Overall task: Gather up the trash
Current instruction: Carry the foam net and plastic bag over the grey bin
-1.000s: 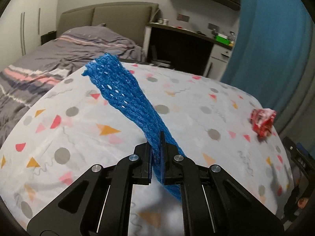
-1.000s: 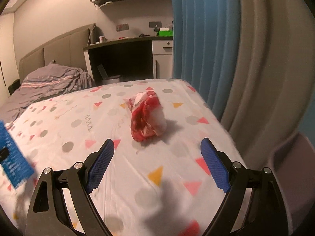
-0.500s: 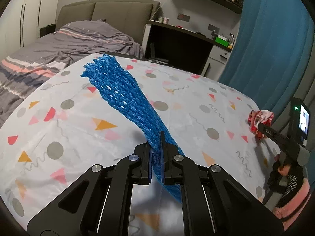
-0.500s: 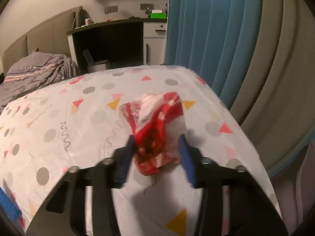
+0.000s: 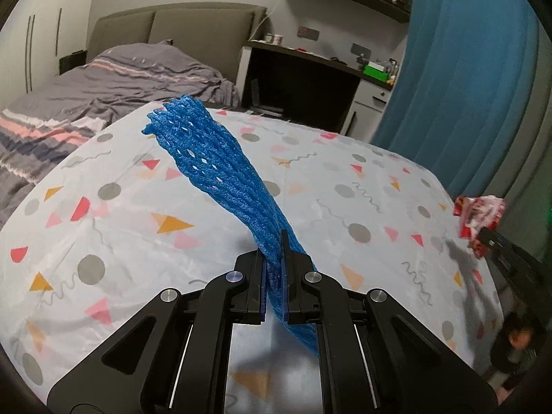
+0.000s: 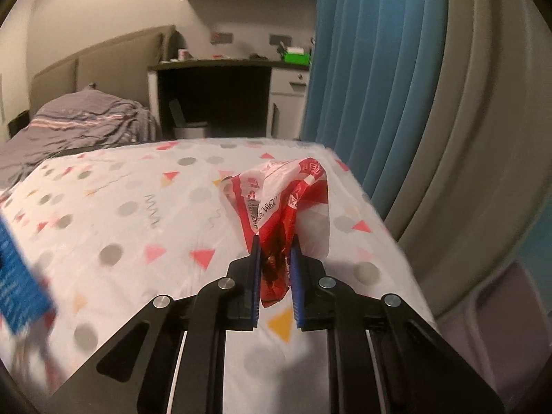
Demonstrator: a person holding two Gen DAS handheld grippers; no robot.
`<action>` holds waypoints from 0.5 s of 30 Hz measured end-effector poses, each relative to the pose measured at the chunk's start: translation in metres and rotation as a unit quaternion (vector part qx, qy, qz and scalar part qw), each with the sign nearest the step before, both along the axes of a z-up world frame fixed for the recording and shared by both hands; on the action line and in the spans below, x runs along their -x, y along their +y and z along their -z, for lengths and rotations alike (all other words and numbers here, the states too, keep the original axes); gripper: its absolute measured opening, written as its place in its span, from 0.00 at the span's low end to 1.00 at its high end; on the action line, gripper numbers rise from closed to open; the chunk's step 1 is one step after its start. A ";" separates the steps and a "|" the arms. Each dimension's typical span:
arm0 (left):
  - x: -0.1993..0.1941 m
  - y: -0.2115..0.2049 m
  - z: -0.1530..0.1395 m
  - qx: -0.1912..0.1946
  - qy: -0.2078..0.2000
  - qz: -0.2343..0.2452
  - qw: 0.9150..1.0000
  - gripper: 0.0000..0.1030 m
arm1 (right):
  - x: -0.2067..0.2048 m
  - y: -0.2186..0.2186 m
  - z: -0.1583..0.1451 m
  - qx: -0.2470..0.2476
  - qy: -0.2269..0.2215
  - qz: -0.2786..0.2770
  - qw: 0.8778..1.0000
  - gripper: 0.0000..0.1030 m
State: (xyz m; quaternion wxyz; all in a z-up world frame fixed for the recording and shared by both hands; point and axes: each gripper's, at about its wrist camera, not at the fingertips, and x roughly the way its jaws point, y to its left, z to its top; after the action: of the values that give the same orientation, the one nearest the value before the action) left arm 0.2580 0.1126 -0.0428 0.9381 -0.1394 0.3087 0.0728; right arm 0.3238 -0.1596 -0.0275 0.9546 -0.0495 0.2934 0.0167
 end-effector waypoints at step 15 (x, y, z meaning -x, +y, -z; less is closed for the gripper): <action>0.035 -0.089 -0.045 -0.015 -0.035 0.106 0.994 0.05 | 0.123 -0.063 -0.034 0.022 -0.055 -0.028 0.998 0.15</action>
State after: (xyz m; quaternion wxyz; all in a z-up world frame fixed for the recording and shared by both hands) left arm 0.2227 0.0233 0.0021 0.9527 -0.0941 0.2877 -0.0271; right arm 0.2007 -0.2224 0.0061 0.9671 -0.0797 0.2390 0.0340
